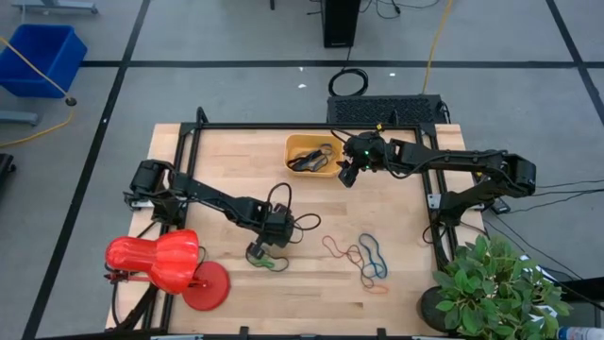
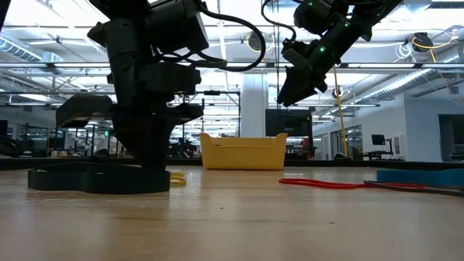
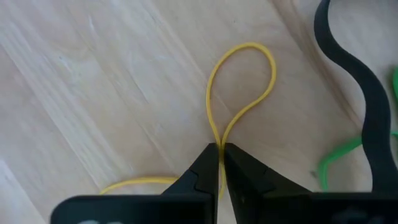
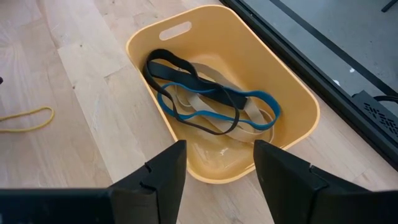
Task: Pick and place rubber bands into bin
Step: Put the yellow rubber band into the yellow bin
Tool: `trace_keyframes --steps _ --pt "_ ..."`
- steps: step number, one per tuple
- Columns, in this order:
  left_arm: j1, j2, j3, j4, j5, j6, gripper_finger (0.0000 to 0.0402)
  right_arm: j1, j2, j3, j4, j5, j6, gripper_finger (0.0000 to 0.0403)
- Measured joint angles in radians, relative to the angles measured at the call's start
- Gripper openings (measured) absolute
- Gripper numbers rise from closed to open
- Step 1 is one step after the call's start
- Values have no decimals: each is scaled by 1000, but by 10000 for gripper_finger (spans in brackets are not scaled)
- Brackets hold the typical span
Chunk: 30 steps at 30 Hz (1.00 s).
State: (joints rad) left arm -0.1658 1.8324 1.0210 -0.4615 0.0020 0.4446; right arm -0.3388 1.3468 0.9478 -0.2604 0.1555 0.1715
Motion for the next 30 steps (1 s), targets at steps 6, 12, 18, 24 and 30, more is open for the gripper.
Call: trace_keyframes --steps 6,12,18,24,30 --pt "3 0 0 0 23 -36 29 0 0 0 0 0 0 180" --pt "3 0 0 1 27 -98 6 0 0 0 0 0 0 180" --pt "3 -15 2 -4 36 -153 3 0 0 0 0 0 0 180" --pt "17 -86 20 -17 56 -189 2 0 0 0 -1 0 0 180" --pt "46 -169 33 -20 86 -231 1 0 0 0 -1 0 0 181"
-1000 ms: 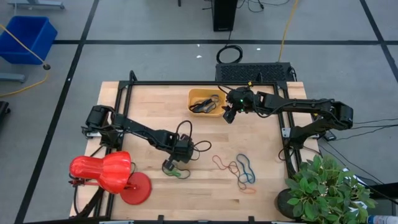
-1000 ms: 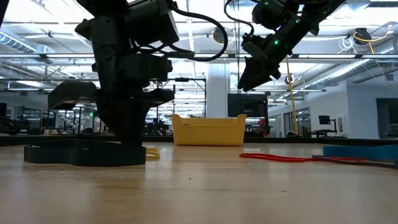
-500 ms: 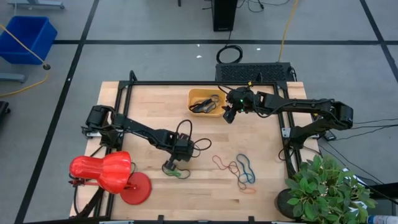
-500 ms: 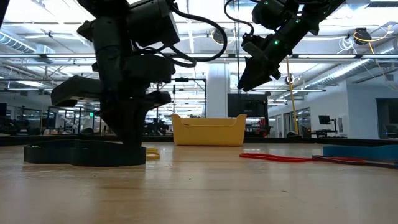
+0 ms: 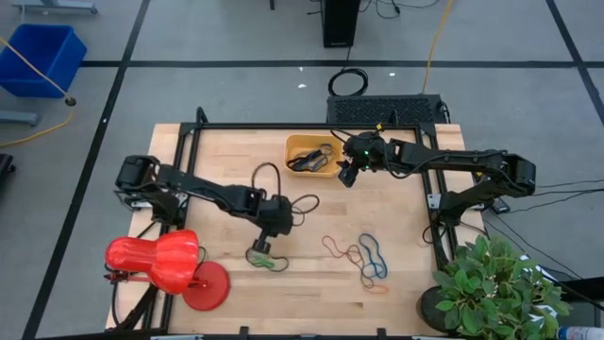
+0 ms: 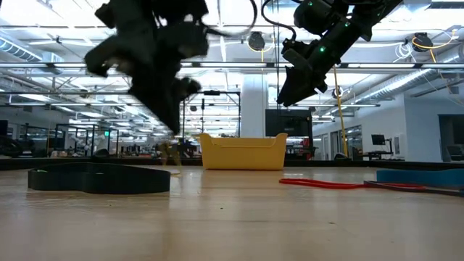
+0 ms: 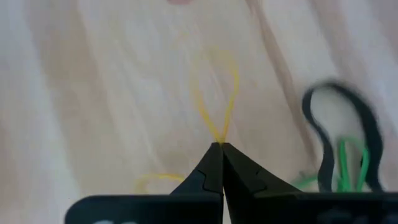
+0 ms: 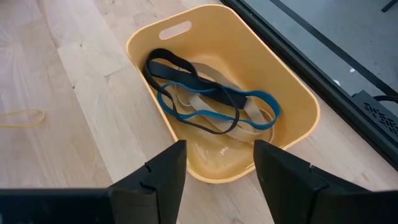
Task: Pick and place rubber bands into bin
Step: Put the yellow rubber band into the yellow bin
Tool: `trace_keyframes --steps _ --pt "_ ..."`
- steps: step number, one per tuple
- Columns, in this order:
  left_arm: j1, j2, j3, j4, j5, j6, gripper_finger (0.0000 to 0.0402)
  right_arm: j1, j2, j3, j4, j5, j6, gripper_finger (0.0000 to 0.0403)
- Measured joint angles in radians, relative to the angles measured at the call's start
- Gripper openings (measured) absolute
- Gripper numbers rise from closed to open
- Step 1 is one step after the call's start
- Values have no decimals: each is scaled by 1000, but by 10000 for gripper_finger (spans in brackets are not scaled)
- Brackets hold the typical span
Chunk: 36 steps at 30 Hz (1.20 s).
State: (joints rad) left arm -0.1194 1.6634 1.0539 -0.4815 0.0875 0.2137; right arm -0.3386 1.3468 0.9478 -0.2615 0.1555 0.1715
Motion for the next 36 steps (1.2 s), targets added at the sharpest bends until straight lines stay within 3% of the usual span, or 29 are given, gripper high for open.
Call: trace_keyframes --steps 10,18,22,36 --pt "102 -144 3 61 -8 -60 1 0 0 0 0 0 0 180" --pt "209 -240 3 236 -47 -90 1 0 0 0 -2 0 0 180" --pt "263 -239 4 321 -118 -91 1 0 0 0 -2 0 0 180" --pt "453 -196 4 456 -167 -41 1 0 0 0 -6 0 2 180"
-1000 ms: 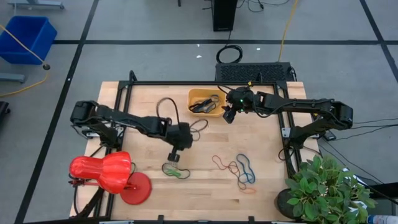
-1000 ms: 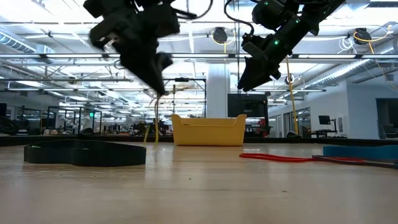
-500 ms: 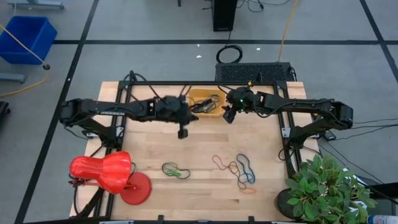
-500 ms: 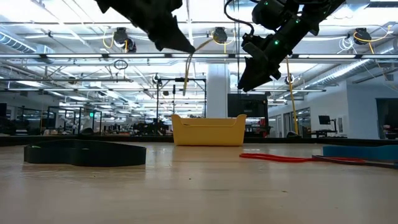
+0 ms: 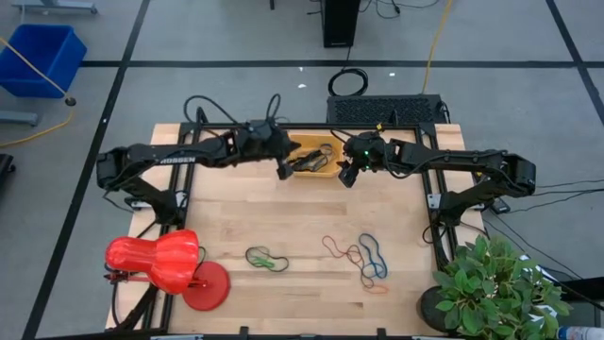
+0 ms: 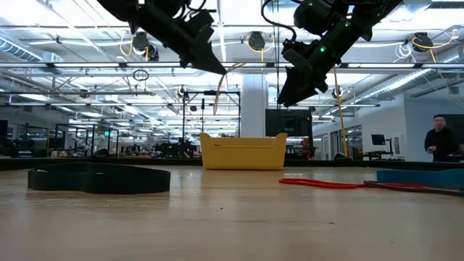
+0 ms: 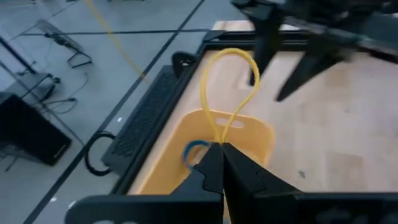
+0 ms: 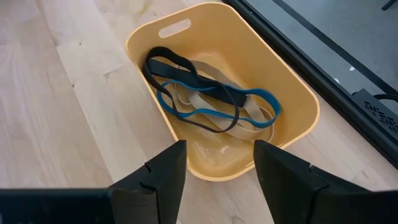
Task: Pick and place rubber bands into bin
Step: Put the yellow rubber band into the yellow bin
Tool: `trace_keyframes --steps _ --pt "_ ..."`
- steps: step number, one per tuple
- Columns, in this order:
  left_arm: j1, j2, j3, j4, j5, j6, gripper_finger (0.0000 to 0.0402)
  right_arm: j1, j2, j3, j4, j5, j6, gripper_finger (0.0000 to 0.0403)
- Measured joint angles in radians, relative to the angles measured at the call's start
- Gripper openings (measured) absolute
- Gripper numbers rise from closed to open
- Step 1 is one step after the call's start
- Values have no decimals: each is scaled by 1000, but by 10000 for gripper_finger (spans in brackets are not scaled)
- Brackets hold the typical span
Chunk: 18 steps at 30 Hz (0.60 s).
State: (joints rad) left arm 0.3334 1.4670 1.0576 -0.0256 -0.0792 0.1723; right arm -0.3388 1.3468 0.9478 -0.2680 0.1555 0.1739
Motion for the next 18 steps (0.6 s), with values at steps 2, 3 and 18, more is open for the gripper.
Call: trace_keyframes --steps 2,3,18 --pt "25 0 0 6 0 1 1 0 0 0 0 0 17 180" --pt "37 0 0 7 0 1 1 0 0 0 0 0 24 180" --pt "81 263 0 107 81 -29 2 0 0 0 -52 -2 86 180"
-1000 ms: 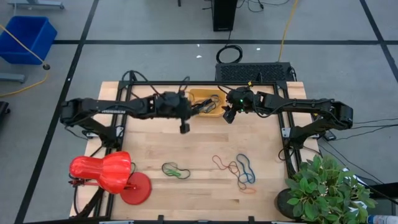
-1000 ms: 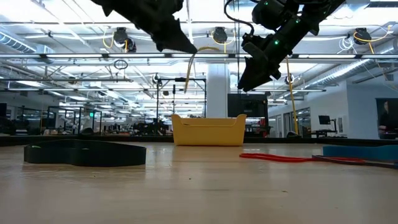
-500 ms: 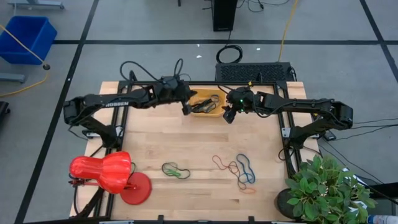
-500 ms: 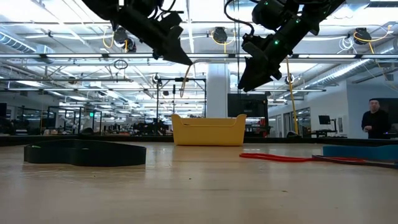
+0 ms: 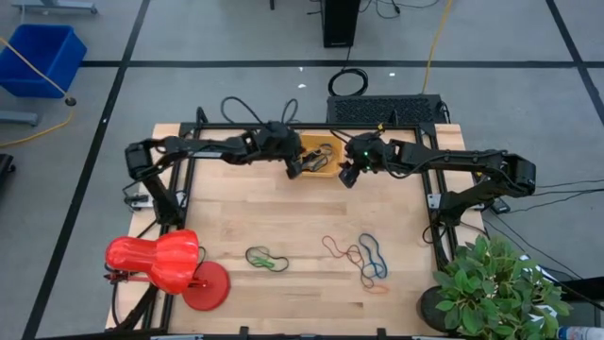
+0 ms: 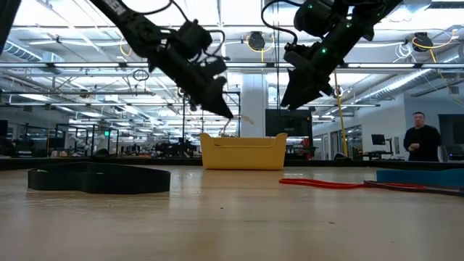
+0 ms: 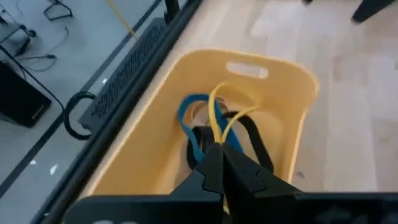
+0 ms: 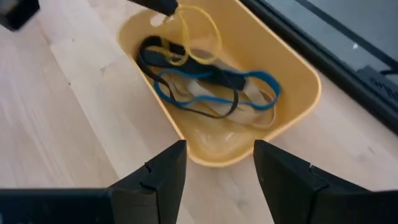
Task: Pick and place rubber bands into bin
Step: Put the yellow rubber band into the yellow bin, then put the top blue rubber band into the yellow bin
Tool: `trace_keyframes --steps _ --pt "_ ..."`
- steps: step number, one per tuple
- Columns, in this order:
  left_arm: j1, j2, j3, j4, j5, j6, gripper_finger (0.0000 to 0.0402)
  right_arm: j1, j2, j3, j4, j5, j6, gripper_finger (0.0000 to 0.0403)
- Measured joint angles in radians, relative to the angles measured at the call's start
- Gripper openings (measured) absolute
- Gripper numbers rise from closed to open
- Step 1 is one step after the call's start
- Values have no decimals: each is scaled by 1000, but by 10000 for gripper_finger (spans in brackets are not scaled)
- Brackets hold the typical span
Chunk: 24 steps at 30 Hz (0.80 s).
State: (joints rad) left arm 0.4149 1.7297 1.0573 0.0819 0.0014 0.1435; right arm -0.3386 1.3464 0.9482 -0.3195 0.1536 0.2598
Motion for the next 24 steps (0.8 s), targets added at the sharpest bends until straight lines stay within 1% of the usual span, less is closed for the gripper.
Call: trace_keyframes --steps 4,8,14,18,24 --pt "1 60 0 -3 -2 -5 4 0 0 0 -35 1 37 180" --pt "2 83 0 2 -6 -15 21 5 0 0 -37 2 47 180" --pt "2 73 0 3 -15 -11 30 16 0 0 -37 2 46 180" --pt "2 71 0 51 -56 -12 30 20 0 0 -37 2 45 180" --pt "-4 71 0 112 -56 -16 30 39 -8 0 -22 3 55 180"
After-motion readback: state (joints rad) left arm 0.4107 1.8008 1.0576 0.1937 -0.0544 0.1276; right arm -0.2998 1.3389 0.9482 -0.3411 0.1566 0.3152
